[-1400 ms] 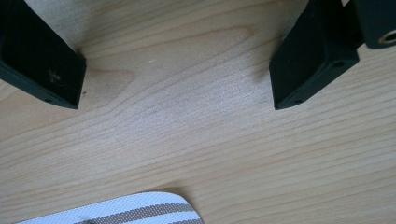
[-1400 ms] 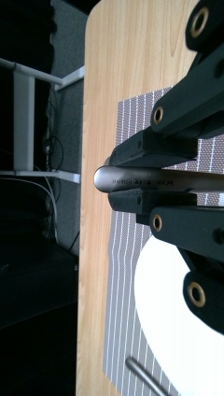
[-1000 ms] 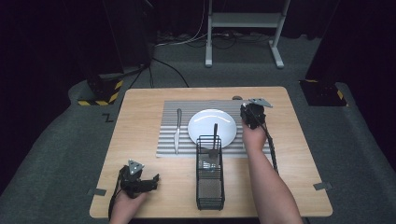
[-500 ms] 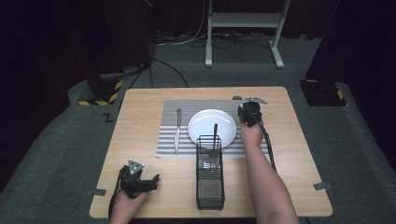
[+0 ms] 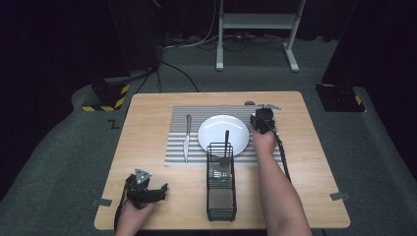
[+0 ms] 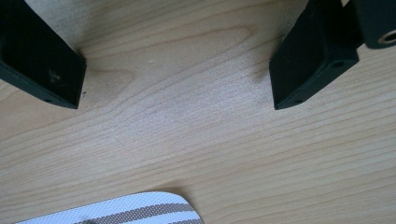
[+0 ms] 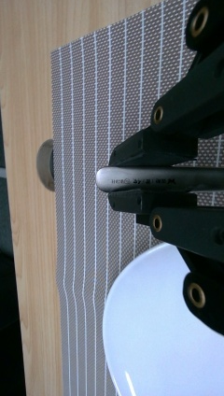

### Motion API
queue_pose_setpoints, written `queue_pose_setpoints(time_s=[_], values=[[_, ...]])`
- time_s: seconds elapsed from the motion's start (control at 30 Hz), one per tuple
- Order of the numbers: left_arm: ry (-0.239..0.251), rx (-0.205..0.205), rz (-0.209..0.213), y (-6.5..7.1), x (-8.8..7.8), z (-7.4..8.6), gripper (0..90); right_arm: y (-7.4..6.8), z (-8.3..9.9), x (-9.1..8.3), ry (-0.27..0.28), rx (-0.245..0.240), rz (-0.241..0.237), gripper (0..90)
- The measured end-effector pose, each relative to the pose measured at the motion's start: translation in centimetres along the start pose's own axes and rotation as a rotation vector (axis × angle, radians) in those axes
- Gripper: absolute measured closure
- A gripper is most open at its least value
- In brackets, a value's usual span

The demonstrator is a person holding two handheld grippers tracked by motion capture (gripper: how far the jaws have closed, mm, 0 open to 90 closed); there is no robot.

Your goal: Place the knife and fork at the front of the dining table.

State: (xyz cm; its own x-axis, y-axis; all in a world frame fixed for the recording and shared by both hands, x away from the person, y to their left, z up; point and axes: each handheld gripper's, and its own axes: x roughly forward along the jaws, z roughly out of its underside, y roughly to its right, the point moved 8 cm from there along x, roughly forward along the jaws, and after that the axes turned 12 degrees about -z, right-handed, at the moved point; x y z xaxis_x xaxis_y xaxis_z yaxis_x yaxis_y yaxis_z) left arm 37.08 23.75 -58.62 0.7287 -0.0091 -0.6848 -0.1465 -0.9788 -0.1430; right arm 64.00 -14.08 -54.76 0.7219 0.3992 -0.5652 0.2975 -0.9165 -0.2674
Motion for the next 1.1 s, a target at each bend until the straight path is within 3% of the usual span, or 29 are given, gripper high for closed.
queue_pose_setpoints(time_s=[0.53,0.77,0.9,1.1], values=[[0.000,0.001,0.000,0.0,0.0,0.0,3.8,0.1,0.7,0.7,-0.047,0.017,-0.009,77.9],[0.000,0.001,0.001,0.0,0.0,0.0,3.9,-0.5,0.2,0.3,-0.043,0.012,-0.031,66.1],[0.000,0.000,0.001,0.0,0.0,0.0,3.9,-1.5,-0.3,-0.7,-0.034,-0.036,-0.038,62.8],[0.000,0.001,-0.001,0.0,0.0,0.0,4.0,-2.5,-1.1,-3.7,0.032,-0.090,-0.058,62.1]])
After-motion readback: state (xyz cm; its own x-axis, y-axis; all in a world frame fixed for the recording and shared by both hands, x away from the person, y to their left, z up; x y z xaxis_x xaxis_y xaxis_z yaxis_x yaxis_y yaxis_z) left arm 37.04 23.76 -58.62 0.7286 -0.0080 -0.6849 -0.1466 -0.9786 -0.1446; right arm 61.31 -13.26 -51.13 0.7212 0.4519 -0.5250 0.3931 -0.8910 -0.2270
